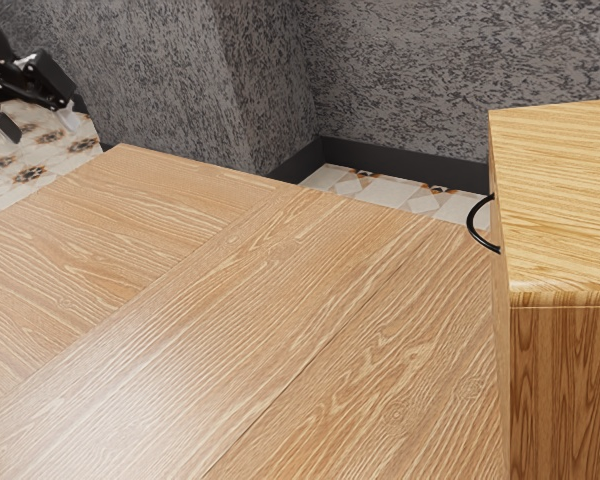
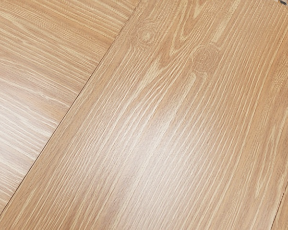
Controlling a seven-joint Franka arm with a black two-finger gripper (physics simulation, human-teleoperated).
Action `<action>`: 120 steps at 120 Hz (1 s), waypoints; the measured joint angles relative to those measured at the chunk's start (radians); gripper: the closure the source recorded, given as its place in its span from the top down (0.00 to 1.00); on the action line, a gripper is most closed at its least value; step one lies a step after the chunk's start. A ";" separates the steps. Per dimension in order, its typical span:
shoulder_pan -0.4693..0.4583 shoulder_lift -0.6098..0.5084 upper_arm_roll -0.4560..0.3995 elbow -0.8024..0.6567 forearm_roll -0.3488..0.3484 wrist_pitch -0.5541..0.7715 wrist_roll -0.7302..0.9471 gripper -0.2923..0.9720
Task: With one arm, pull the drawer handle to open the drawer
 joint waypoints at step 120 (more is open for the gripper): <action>-0.009 0.096 -0.698 0.004 0.092 -0.060 -0.059 0.75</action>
